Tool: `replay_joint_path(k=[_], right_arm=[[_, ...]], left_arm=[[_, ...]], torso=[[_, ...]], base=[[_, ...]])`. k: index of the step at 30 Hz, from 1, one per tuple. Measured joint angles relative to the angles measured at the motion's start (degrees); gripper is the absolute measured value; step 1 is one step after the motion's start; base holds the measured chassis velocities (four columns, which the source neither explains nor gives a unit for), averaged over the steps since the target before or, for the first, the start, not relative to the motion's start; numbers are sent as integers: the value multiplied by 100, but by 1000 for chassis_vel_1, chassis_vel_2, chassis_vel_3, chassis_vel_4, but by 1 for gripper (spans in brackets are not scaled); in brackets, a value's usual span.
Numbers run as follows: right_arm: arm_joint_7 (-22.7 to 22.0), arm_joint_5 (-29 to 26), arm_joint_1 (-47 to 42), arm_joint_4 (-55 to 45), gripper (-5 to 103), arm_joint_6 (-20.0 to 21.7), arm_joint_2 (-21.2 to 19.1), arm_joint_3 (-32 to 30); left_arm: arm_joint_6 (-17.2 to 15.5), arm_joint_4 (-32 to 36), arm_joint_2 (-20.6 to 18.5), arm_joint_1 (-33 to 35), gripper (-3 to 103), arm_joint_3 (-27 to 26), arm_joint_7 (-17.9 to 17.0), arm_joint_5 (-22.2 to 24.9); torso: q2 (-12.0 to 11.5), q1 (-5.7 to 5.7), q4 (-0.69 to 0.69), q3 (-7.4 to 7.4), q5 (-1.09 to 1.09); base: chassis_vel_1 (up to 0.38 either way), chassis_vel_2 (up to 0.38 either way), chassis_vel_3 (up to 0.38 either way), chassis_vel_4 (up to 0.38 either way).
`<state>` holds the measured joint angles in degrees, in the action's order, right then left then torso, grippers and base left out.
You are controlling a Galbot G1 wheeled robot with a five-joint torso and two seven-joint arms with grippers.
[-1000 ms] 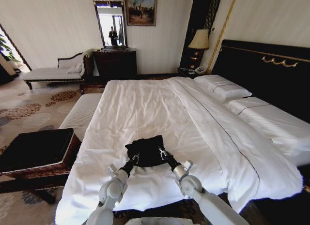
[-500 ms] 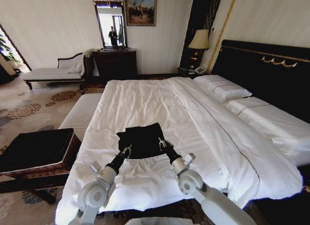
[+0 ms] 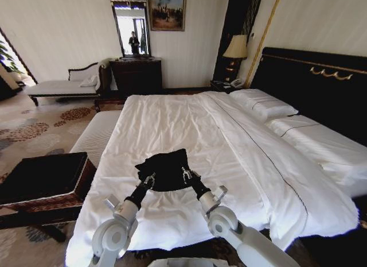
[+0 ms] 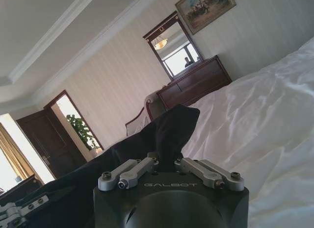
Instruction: Fold the clothes on the bed and place them into the basket.
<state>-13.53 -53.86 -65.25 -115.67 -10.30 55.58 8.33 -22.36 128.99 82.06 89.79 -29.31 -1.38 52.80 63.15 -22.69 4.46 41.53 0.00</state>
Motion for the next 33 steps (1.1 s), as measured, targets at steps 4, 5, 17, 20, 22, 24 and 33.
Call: replay_joint_path(k=[4, 5, 17, 20, 22, 24, 33], right_arm=[[2, 1, 7, 49, 8, -5, 29, 21], [5, 3, 15, 74, 8, -5, 39, 28], [52, 23, 18, 279, 8, -71, 177, 121], [54, 39, 19, 305, 8, -74, 201, 147], [55, 44, 19, 312, 8, -75, 210, 162], [64, 54, 21, 324, 8, -77, 223, 179], [94, 93, 15, 363, 8, -94, 262, 217]], left_arm=[[6, -4, -10, -2, 9, -23, 4, 16], [7, -19, -10, -12, 9, -24, 5, 21], [26, -142, 15, -69, 9, -13, 16, 23], [30, -141, 20, -61, 9, -17, 18, 21], [31, -136, 20, -53, 9, -29, 19, 20], [33, -114, 10, -40, 9, -52, 21, 20], [43, -77, 7, 1, 9, -102, 25, 24]], torso=[[0, 0, 0, 0, 0], [0, 0, 0, 0, 1], [0, 0, 0, 0, 0], [0, 0, 0, 0, 0], [0, 0, 0, 0, 1], [0, 0, 0, 0, 1], [0, 0, -1, 0, -1]], base=[[0, 0, 0, 0], [0, 0, 0, 0], [0, 0, 0, 0], [11, 14, -12, -21], [60, 64, -51, -64], [79, 86, -83, -93], [140, 143, -133, -125]])
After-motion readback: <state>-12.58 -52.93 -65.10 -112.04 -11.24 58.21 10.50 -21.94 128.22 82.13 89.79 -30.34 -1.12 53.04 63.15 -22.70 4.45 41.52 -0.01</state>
